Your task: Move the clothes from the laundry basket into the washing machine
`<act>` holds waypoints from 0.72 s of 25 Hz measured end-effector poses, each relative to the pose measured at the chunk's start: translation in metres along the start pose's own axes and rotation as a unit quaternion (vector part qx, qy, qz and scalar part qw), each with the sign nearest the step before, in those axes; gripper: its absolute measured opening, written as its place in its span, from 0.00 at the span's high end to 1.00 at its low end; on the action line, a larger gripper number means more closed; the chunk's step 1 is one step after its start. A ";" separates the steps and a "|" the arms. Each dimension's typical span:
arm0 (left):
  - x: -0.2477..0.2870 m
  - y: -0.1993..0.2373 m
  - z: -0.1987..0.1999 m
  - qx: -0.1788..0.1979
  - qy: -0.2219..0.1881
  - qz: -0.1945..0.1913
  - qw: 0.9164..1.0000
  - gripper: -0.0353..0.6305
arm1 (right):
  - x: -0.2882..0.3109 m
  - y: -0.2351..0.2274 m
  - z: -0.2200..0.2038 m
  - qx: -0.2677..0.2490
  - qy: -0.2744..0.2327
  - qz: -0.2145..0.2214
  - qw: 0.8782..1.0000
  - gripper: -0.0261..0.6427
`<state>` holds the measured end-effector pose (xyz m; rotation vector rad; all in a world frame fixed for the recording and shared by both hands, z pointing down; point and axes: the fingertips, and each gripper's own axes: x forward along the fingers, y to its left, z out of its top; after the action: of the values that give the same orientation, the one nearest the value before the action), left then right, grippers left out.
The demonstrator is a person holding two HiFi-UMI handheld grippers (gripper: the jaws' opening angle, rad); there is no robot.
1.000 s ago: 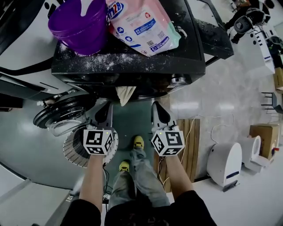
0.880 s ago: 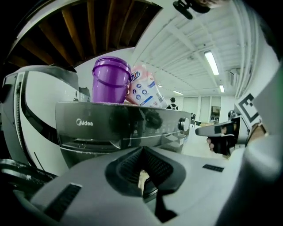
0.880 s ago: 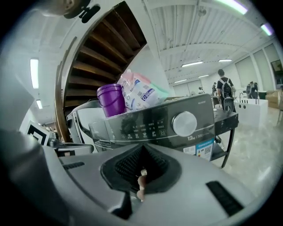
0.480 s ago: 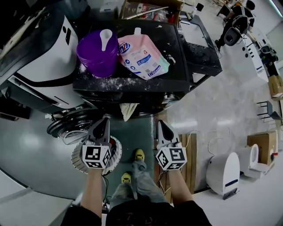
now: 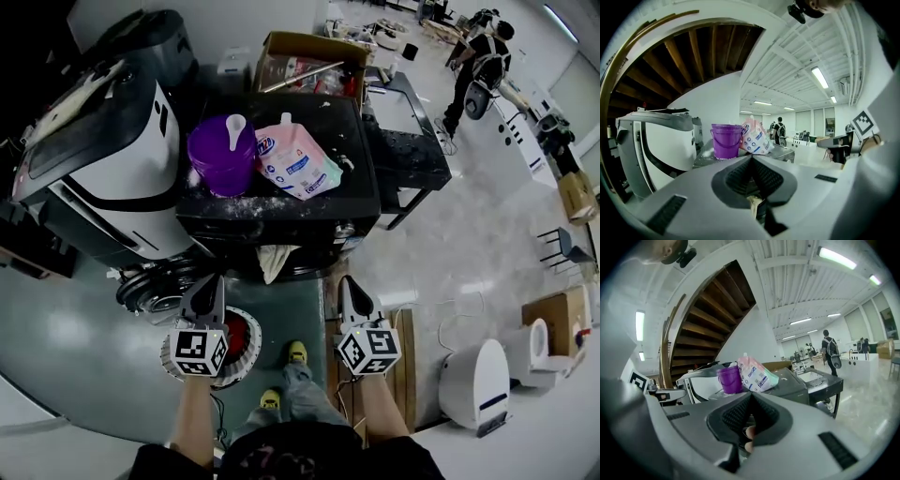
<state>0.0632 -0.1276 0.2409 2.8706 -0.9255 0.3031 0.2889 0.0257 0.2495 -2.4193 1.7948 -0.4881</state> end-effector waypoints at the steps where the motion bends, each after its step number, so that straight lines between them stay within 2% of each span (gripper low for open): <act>1: -0.005 0.000 0.005 0.002 -0.004 0.001 1.000 0.93 | -0.003 0.003 0.006 -0.007 -0.003 0.001 1.000 0.95; 9: -0.043 0.002 0.043 0.020 -0.028 0.007 0.999 0.93 | -0.034 0.021 0.033 -0.017 -0.010 -0.006 1.000 0.95; 18: -0.065 0.012 0.065 0.033 -0.042 0.018 0.998 0.93 | -0.058 0.026 0.050 -0.037 -0.015 -0.017 0.999 0.95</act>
<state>0.0143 -0.1111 0.1636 2.9507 -0.9995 0.2216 0.2658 0.0670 0.1840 -2.4951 1.7931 -0.3923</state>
